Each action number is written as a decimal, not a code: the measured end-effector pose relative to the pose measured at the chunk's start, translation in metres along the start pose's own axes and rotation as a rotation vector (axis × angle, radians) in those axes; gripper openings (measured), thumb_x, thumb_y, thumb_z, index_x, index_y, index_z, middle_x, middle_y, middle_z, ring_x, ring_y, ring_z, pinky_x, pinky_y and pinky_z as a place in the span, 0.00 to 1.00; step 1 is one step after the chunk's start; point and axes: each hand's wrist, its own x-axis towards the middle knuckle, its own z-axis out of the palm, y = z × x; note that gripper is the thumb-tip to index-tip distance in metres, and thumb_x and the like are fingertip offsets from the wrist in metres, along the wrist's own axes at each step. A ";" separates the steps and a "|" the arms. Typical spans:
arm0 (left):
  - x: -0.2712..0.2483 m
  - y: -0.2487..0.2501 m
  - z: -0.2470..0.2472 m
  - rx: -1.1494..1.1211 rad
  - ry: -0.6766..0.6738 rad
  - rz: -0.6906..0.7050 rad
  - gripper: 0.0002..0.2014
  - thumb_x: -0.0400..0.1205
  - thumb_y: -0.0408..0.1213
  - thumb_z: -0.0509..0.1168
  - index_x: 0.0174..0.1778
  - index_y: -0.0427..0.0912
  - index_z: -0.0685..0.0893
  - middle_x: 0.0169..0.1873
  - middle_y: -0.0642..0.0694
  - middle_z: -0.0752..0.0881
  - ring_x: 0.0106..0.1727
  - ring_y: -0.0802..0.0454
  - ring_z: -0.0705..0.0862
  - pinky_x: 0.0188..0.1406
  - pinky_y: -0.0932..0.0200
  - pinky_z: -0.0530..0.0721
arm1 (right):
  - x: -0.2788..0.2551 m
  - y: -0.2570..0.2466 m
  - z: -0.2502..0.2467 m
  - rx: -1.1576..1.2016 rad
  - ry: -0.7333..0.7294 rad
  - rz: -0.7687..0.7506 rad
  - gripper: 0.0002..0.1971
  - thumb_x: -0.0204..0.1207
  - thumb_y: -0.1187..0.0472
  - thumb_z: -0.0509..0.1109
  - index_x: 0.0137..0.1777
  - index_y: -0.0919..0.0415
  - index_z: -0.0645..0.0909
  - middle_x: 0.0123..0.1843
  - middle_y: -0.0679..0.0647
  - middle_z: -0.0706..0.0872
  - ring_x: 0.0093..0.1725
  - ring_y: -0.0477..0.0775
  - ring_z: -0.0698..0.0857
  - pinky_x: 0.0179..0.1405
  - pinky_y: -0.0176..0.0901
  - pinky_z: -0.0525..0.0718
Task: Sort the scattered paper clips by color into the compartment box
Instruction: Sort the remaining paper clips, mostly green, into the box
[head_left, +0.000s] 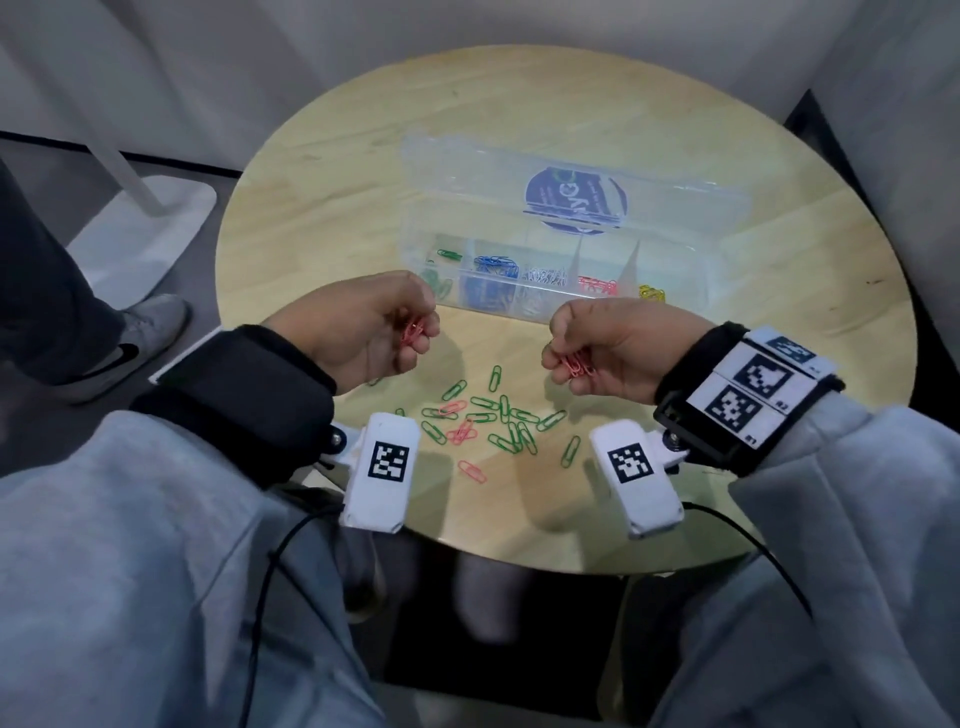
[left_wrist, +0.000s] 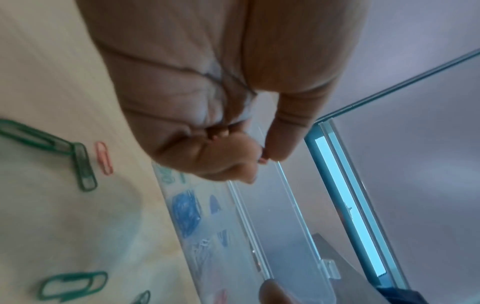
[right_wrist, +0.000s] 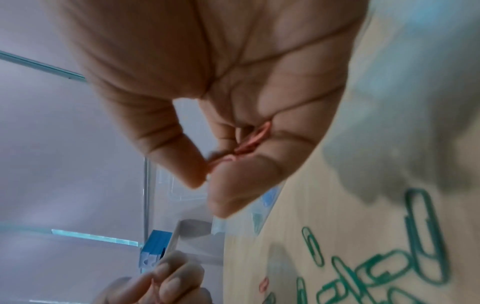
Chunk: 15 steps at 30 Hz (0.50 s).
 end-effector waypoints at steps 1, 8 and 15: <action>0.001 0.000 -0.001 -0.043 0.019 -0.006 0.07 0.76 0.31 0.59 0.32 0.44 0.73 0.23 0.48 0.79 0.19 0.58 0.76 0.15 0.73 0.72 | 0.001 0.001 0.001 0.042 0.002 0.004 0.15 0.77 0.76 0.56 0.33 0.60 0.72 0.27 0.56 0.82 0.22 0.49 0.81 0.19 0.32 0.80; 0.002 0.003 0.003 -0.251 0.113 -0.048 0.09 0.82 0.31 0.53 0.43 0.36 0.79 0.36 0.40 0.80 0.37 0.48 0.83 0.28 0.66 0.87 | 0.008 0.004 0.013 0.122 0.006 0.038 0.13 0.77 0.76 0.54 0.44 0.65 0.79 0.34 0.58 0.81 0.28 0.49 0.83 0.30 0.36 0.86; 0.006 -0.003 0.002 0.522 0.168 -0.067 0.08 0.80 0.32 0.62 0.36 0.43 0.81 0.28 0.48 0.72 0.26 0.55 0.68 0.21 0.66 0.63 | 0.012 0.014 0.033 -0.894 -0.079 -0.016 0.08 0.72 0.63 0.72 0.39 0.47 0.82 0.18 0.42 0.76 0.16 0.38 0.72 0.28 0.36 0.70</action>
